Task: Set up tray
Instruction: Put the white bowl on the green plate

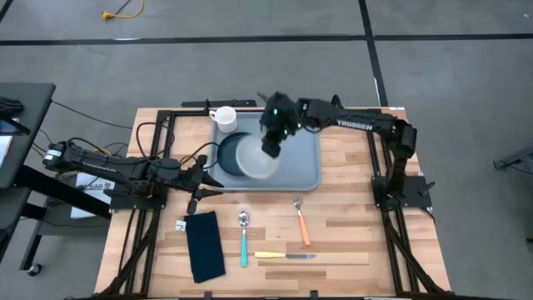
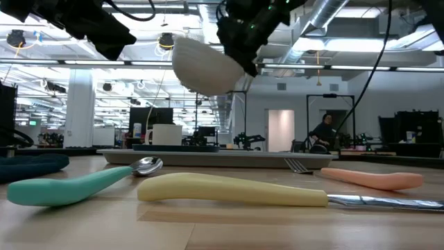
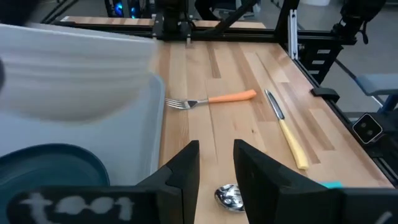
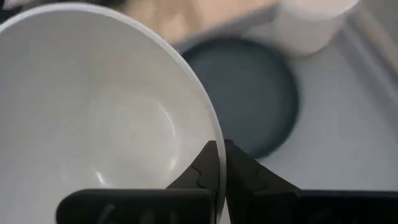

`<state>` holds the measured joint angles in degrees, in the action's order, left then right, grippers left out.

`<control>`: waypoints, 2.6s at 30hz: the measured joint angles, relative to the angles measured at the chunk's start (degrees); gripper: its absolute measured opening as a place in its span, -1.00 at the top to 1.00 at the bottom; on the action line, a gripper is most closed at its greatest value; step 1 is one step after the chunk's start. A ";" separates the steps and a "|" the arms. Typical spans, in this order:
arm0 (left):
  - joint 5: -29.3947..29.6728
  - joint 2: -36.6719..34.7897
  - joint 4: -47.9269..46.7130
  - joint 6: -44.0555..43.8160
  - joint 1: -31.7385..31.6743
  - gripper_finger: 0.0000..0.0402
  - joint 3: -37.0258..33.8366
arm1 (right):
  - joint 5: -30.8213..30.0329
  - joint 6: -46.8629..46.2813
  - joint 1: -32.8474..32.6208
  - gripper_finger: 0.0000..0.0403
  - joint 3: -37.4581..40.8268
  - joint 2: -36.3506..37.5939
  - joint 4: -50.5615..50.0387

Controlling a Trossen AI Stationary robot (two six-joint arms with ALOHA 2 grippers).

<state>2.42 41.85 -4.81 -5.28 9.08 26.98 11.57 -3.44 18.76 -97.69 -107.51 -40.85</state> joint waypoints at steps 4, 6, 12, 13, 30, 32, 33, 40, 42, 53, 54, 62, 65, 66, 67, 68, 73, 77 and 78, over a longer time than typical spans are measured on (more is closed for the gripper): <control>0.09 0.13 -0.17 0.02 0.00 0.57 0.00 | 0.13 -0.04 3.20 1.00 -5.67 -5.10 -1.65; 0.30 0.13 -0.17 0.00 0.00 0.57 0.02 | 1.59 0.36 4.39 1.00 -9.47 -8.64 -4.27; 1.43 0.13 -0.93 0.05 0.00 0.57 0.02 | 6.16 1.66 6.61 1.00 -21.65 -19.05 -11.22; 1.42 0.13 -0.93 0.07 0.00 0.57 0.02 | 6.12 1.89 6.62 1.00 -23.67 -20.68 -12.12; 1.49 0.13 -1.80 0.50 0.00 0.57 0.02 | 6.07 2.41 5.77 1.00 -36.83 -34.56 -17.73; 1.49 0.13 -1.87 0.50 0.00 0.57 0.02 | 5.86 2.42 5.82 1.00 -36.84 -34.52 -17.13; 1.49 0.13 -1.87 0.50 0.00 0.57 0.02 | 5.57 2.38 5.83 1.00 -36.88 -34.43 -16.75; 1.49 0.13 -1.84 0.52 0.00 0.57 0.02 | 4.77 1.94 5.82 1.00 -36.88 -34.38 -16.95; 1.49 0.13 -1.84 0.52 0.00 0.57 0.02 | 4.28 1.94 5.79 0.99 -36.88 -34.38 -16.96; 1.49 0.13 -1.82 0.52 0.00 0.57 0.02 | 3.37 2.21 5.60 0.97 -36.88 -34.38 -16.84; 1.49 0.13 -1.82 0.52 0.00 0.57 0.02 | 3.44 2.21 5.60 0.96 -36.88 -34.38 -16.78; 1.49 0.13 -1.82 0.52 0.00 0.57 0.02 | 3.79 2.36 5.21 0.80 -36.88 -34.38 -16.77; 1.49 0.13 -1.82 0.52 0.00 0.57 0.02 | 4.21 2.36 5.10 0.71 -36.88 -34.36 -16.60; 1.49 0.13 -1.82 0.53 0.00 0.57 0.02 | 4.26 2.36 5.03 0.69 -36.88 -34.36 -16.59; 1.49 0.13 -1.82 0.52 0.00 0.57 0.02 | 4.44 2.38 4.98 0.67 -36.88 -34.36 -16.51; 1.49 0.13 -1.82 0.53 0.00 0.57 0.02 | 4.49 2.36 4.97 0.66 -36.88 -34.36 -16.26; 1.49 0.13 -1.89 0.52 0.00 0.57 0.02 | 4.87 2.38 4.96 0.65 -36.88 -34.36 -15.21; 1.49 0.13 -2.25 0.52 0.00 0.57 0.03 | 4.87 2.38 4.97 0.64 -36.88 -34.36 -15.24; 1.49 0.13 -2.24 0.53 0.00 0.57 0.03 | 4.87 2.38 4.97 0.64 -36.88 -34.36 -15.24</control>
<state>3.90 41.98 -7.05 -4.75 9.08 27.01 16.45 -1.06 23.73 -134.56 -141.86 -56.10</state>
